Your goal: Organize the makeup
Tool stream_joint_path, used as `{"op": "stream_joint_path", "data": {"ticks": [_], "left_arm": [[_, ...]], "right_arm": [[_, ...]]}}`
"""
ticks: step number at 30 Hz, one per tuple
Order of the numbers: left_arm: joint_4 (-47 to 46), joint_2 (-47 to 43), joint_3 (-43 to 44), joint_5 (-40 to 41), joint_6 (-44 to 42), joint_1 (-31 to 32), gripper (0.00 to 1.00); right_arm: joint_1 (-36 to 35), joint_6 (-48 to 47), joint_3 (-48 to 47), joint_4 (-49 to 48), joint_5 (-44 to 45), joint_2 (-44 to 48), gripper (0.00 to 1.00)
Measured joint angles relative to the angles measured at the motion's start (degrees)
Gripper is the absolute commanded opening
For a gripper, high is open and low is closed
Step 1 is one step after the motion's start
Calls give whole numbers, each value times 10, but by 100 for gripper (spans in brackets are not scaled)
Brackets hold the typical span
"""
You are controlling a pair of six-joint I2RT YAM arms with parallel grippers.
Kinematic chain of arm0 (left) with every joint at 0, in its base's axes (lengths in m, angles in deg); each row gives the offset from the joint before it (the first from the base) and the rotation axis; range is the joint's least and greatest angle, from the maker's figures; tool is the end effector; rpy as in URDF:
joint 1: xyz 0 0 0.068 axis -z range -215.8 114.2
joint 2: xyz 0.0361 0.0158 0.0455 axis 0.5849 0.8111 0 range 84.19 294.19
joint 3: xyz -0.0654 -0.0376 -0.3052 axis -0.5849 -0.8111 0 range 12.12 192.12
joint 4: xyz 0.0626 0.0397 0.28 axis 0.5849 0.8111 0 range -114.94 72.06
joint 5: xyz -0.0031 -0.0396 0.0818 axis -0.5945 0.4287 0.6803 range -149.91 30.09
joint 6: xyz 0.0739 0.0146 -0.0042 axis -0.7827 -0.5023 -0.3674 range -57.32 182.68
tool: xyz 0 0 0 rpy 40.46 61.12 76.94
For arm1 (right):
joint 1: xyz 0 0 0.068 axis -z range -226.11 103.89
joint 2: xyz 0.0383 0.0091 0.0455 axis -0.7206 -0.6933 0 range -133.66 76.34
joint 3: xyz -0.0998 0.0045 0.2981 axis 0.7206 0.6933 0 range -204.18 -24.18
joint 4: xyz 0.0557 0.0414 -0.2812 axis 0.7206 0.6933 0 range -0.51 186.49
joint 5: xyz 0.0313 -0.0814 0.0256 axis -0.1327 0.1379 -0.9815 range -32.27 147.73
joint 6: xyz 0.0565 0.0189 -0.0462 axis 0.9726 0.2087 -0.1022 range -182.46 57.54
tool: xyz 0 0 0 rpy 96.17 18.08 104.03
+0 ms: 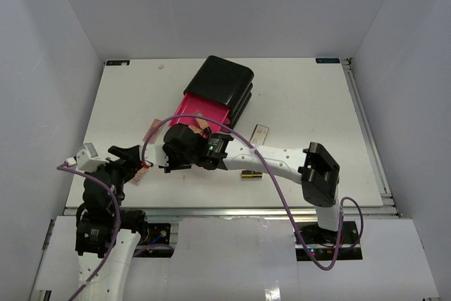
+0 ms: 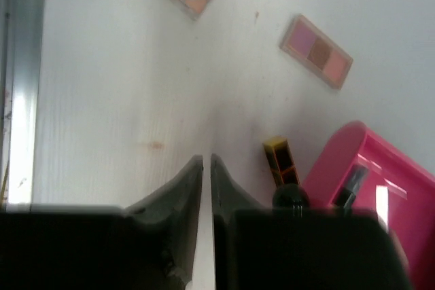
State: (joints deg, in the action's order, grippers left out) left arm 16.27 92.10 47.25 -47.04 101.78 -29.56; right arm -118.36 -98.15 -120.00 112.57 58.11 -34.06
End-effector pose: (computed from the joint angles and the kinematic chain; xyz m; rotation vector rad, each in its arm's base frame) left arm 0.0663 0.0071 0.3019 -0.6673 1.6967 -0.3578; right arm 0.1579 0.4923 0.3059 -1.8175 1.3262 0.3399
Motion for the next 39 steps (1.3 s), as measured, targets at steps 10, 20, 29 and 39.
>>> {"op": "stream_joint_path", "data": {"ticks": [10,20,29,39], "left_arm": [[-7,-20,55,-13,4,14,89],[-14,-20,58,-46,1,14,89],[-20,-22,79,-52,-12,14,89],[-27,-27,80,-54,-13,14,89]], "right_arm": [[36,53,-8,15,46,-61,15],[48,76,-10,12,22,-51,17],[47,94,-37,6,144,-115,22],[34,41,-36,-28,254,-116,23]]}}
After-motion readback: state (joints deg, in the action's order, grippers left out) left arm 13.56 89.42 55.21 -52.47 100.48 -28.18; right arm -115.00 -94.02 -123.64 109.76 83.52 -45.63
